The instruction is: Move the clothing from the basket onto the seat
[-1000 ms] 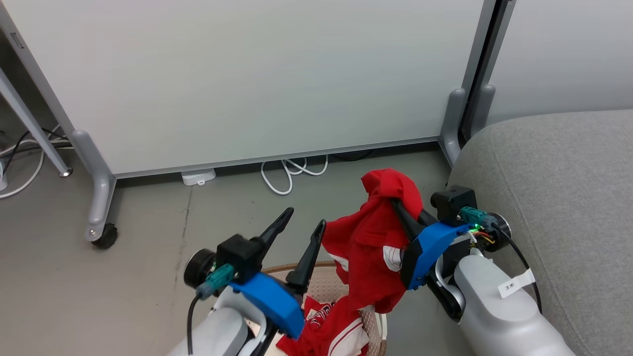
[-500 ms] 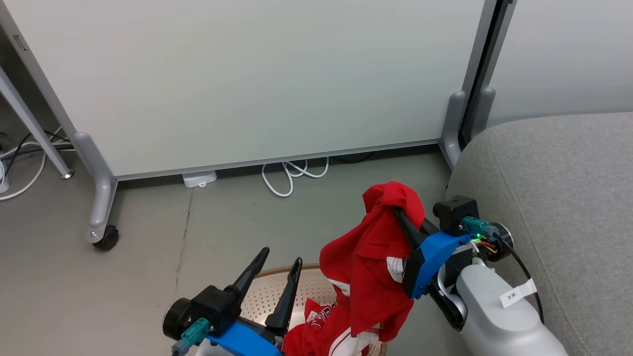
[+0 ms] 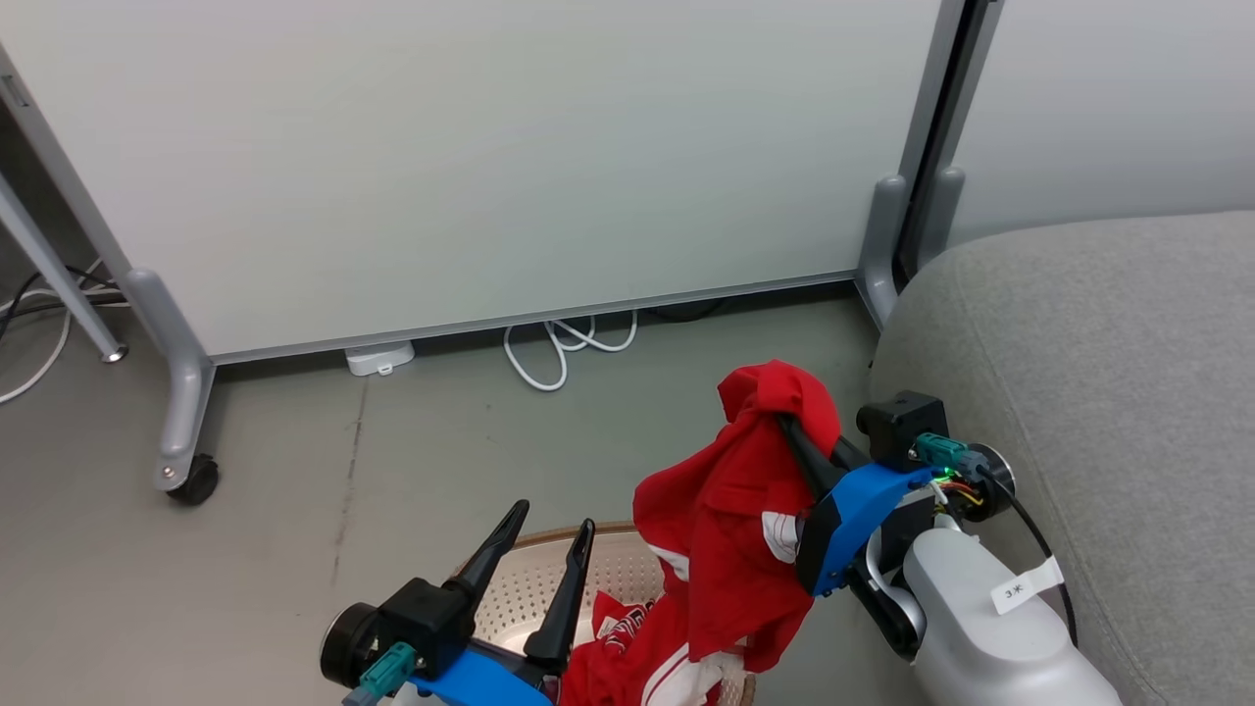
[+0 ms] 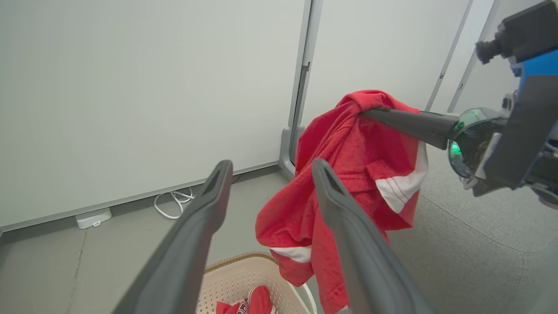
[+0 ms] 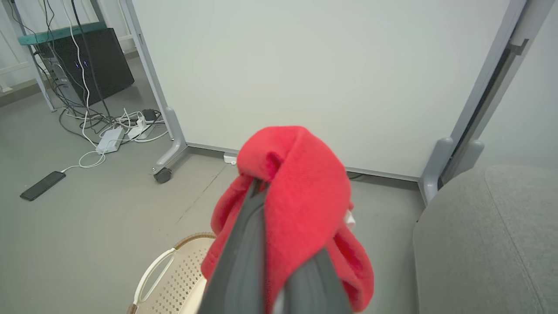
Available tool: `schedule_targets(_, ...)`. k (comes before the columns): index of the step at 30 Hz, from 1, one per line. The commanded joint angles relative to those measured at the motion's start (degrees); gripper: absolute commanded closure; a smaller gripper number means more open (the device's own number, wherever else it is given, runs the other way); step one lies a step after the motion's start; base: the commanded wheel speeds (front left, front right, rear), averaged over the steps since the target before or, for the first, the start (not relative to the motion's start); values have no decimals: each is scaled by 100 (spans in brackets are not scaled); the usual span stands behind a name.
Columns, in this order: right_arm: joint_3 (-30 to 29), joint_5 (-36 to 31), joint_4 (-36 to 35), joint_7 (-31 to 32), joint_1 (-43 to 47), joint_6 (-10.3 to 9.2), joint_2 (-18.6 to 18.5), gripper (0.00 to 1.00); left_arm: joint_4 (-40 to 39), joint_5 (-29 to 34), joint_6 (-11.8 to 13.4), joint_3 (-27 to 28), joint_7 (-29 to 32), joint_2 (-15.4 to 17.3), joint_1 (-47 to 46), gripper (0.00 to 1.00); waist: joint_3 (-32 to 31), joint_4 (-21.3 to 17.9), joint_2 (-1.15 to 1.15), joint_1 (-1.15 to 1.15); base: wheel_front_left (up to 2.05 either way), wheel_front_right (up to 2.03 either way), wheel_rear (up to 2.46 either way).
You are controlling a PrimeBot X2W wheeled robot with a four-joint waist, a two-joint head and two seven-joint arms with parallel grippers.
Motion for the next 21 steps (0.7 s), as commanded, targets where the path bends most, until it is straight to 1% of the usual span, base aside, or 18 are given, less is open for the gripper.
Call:
schedule_targets(1,-4,12,-34,-1,35,1,-13,100,-3,37,-50,34,-15,-13,4,0,15,-59,0,0,0,0,0)
schedule_targets(7,-40,-31,-94,3,-5,1,-13,100,-70,-8,-34,-37,-16,-9,-67,0,74,-455,0,0,0,0,0)
schedule_targets(21,-194,-273,-197,22,-11,1,-12,100,-124,-30,-35,-65,-15,-6,-152,0,245,-1874,0,0,0,0,0)
